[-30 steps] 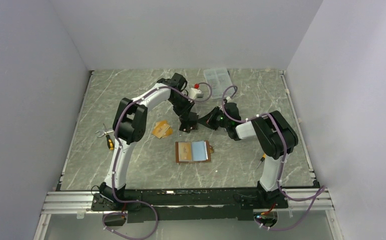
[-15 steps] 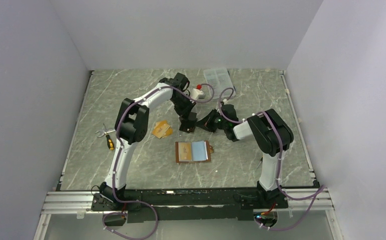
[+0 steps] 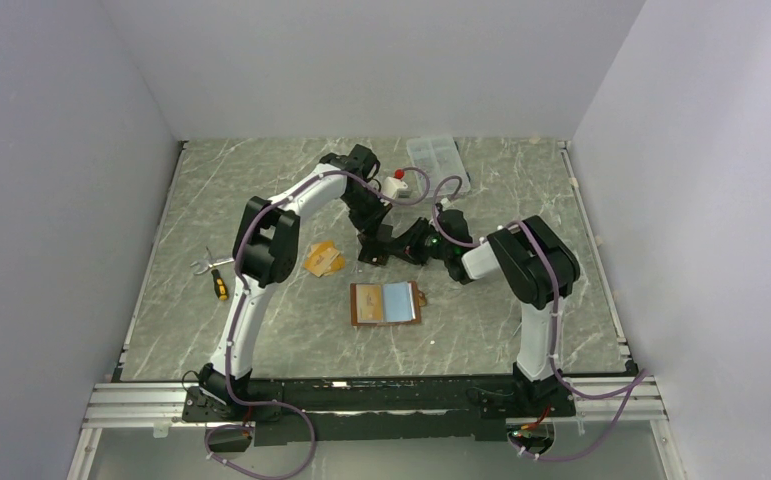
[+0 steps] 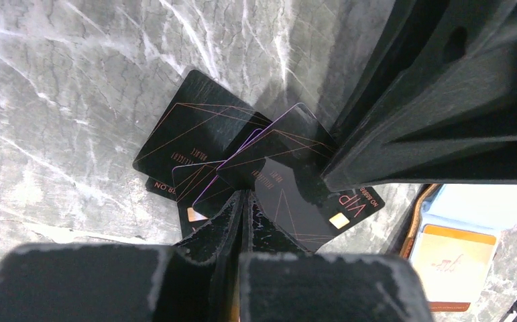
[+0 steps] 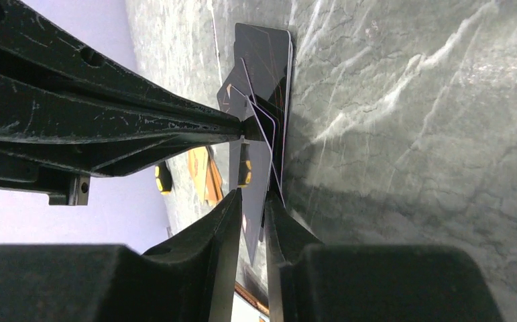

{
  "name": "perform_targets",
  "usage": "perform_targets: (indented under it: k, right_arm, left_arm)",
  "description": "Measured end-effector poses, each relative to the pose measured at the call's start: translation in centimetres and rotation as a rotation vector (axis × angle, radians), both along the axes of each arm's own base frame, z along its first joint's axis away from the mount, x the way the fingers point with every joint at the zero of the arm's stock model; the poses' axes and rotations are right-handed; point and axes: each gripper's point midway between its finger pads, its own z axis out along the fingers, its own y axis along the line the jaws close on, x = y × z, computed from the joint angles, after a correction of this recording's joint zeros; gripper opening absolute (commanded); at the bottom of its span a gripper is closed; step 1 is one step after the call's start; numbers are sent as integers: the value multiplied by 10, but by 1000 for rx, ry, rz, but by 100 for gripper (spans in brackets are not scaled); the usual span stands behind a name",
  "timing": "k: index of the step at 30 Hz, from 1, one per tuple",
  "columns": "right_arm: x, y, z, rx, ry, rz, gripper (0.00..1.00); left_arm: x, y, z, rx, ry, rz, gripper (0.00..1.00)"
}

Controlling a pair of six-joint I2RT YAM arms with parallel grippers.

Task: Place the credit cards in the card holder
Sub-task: Pick up the credit card from the center of the board.

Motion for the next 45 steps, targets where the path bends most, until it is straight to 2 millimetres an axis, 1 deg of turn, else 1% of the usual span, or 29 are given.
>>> perform_targets:
  k: [2,5,9,11,12,15,18,19,20,22,24,25,26,27,28,30,33,34,36,38,42,43,45]
  right_arm:
    - [0,2,-1,1,3,3,22]
    - [2,5,-2,4,4,6,18]
    - [5,8,-1,10,3,5,0]
    - [7,9,1,18,6,2,0]
    - [7,9,1,17,6,2,0]
    - [6,9,-1,12,13,2,0]
    - [6,8,1,6,9,6,0]
    - [5,8,2,2,6,7,0]
    - [5,8,4,-1,1,10,0]
    - [3,7,10,-6,-16,17,0]
    - [2,6,19,-9,-41,27,0]
    - [0,5,26,-9,-59,40,0]
    - [-1,5,34,-8,-80,53,0]
    - [-3,6,42,-8,-101,67,0]
    - [-4,6,51,-4,-123,82,0]
    - [-9,7,75,10,-190,122,0]
    - [-18,7,106,14,-274,170,0]
    - [-21,7,113,13,-293,182,0]
    - [-27,6,127,12,-336,211,0]
    - [-34,5,134,12,-358,240,0]
    - [-52,3,148,3,-388,305,0]
    - [-56,1,152,-3,-399,315,0]
    - [-64,-3,166,-18,-437,332,0]
  left_arm:
    - [-1,-1,0,-6,2,-5,4]
    - [-1,-2,0,-11,3,-13,4]
    - [-2,-3,1,-21,5,-22,4]
    - [-3,-3,1,-23,6,-25,4]
    - [-2,-3,1,-25,7,-24,7]
    - [0,2,2,-35,18,-11,23]
    - [1,13,4,-47,51,16,34]
    - [3,19,5,-50,62,33,42]
    - [5,26,7,-55,73,53,54]
    - [11,45,16,-67,87,101,65]
    - [16,61,32,-87,89,153,71]
    - [19,72,46,-100,76,182,76]
    - [21,77,57,-112,63,200,84]
    - [20,82,72,-130,47,219,97]
    - [18,84,88,-148,31,224,99]
    - [8,82,119,-192,1,220,99]
    - [-10,73,154,-248,-26,192,99]
    - [-16,71,161,-264,-28,182,99]
    - [-32,66,171,-294,-10,159,99]
    - [-43,62,175,-319,21,145,100]
    - [-53,62,181,-284,21,138,99]
    - [-55,62,187,-273,2,132,99]
    - [-57,63,208,-273,-64,119,99]
